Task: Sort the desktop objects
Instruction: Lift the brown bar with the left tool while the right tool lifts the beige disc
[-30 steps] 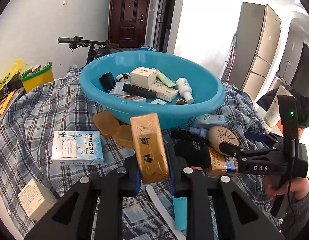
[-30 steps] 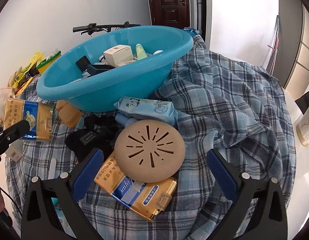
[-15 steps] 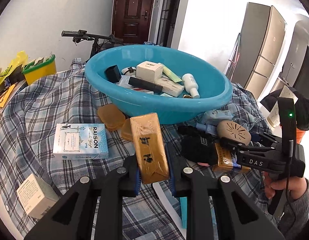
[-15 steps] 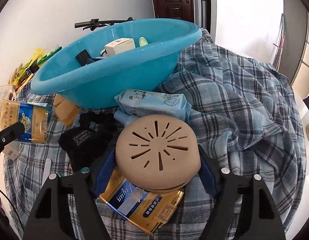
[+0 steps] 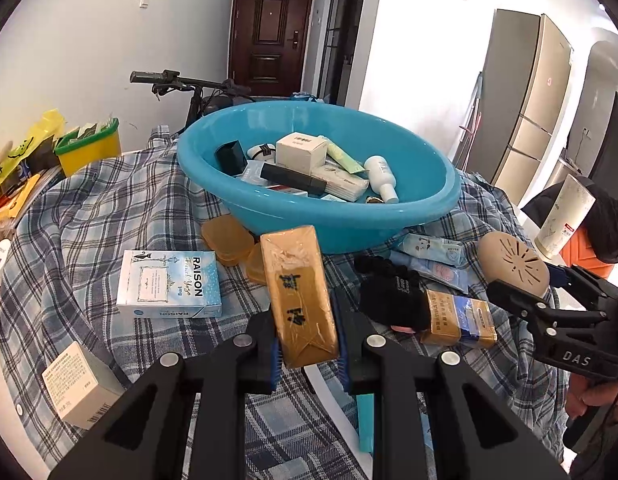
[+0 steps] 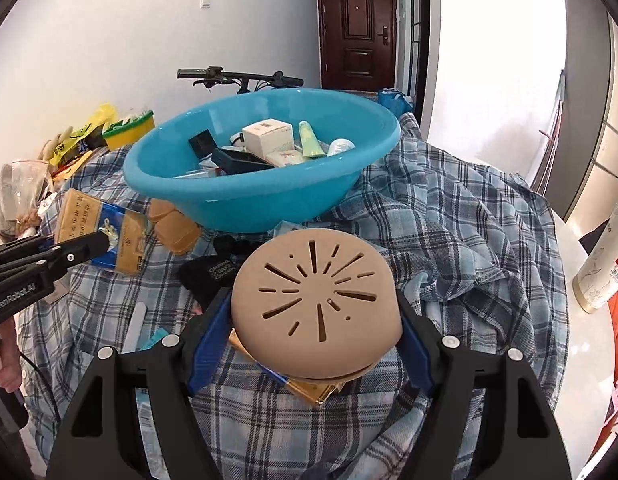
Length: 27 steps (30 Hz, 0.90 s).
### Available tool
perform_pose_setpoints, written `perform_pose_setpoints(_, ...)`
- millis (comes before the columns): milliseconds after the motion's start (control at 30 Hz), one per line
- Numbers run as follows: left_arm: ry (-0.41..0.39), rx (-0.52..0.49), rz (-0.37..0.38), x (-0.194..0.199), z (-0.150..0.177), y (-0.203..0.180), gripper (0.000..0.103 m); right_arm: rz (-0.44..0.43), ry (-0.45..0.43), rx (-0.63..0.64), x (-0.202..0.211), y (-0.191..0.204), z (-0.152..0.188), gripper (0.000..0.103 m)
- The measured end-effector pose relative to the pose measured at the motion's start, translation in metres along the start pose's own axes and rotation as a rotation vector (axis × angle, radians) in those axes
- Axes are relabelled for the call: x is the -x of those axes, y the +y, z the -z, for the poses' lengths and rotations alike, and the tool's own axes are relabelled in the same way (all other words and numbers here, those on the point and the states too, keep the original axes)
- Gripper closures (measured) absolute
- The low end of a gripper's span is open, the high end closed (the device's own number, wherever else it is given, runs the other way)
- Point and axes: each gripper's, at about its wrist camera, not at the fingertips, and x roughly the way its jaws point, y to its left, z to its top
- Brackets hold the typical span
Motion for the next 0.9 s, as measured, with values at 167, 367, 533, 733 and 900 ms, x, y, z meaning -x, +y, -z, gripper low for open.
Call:
perform_pose_setpoints(167,-0.044,-0.023,-0.010,0.017,0.004,-0.009,0.080,-0.005,-0.081,-0.008,0.029,0.010,0.000,0.029)
perform_pose_setpoints(367,-0.099,-0.049,-0.027,0.040,0.013,-0.020,0.080,-0.025,-0.166,-0.012,0.057,0.025,0.000,0.028)
perform_pose_setpoints(533,-0.105,-0.045,-0.008,0.048,0.022,-0.024,0.080,-0.035,-0.163,-0.018,0.059,0.033,0.007,0.028)
perform_pose_setpoints(733,-0.076,-0.006,0.014,0.043,0.034,-0.021,0.080,-0.045,-0.136,-0.017,0.058,0.038,0.019,0.027)
perform_pose_setpoints(900,-0.071,-0.005,0.007,0.042,0.037,-0.021,0.080,-0.047,-0.112,-0.018,0.052,0.036,0.023,0.027)
